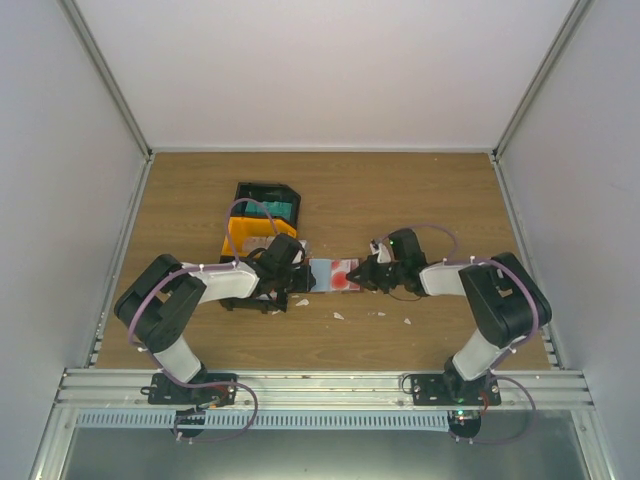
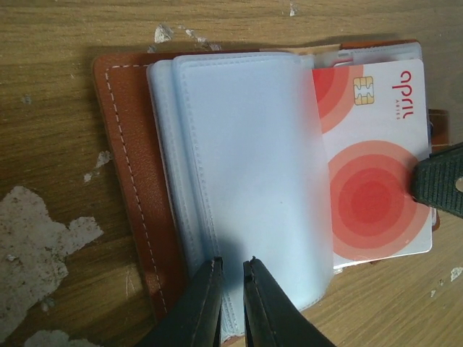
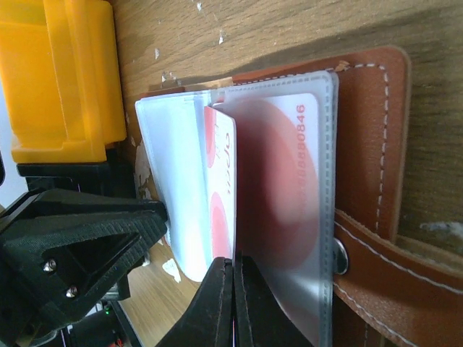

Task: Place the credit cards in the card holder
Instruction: Insert the credit card into the card holder.

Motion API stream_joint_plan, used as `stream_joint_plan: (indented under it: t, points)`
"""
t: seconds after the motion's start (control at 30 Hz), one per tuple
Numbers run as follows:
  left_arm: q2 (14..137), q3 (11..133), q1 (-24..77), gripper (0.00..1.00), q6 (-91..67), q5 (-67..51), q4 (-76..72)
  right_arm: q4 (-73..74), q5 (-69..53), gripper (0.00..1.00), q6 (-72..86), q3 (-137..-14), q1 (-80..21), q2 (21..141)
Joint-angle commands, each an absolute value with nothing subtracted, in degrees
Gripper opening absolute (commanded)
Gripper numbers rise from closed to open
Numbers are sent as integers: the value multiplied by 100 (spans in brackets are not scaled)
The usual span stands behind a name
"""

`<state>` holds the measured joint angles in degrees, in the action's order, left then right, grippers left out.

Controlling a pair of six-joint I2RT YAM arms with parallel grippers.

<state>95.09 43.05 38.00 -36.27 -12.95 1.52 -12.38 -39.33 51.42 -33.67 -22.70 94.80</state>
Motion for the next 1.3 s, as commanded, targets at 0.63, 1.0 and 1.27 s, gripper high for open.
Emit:
stream_joint_plan:
  t: [0.63, 1.0, 1.27]
  points:
    - [8882, 4902, 3911, 29, -3471, -52, 1803, -1291, -4668, 0, 4826, -3638, -2259, 9774]
    - [9480, 5263, 3815, 41, -3458, 45, 2099, -1378, -4995, 1, 4831, -3939, -2276, 10172]
    - [9819, 5290, 3806, 37, -3470, -171, 2147, -1467, -5043, 0, 4847, -3992, -2302, 10463]
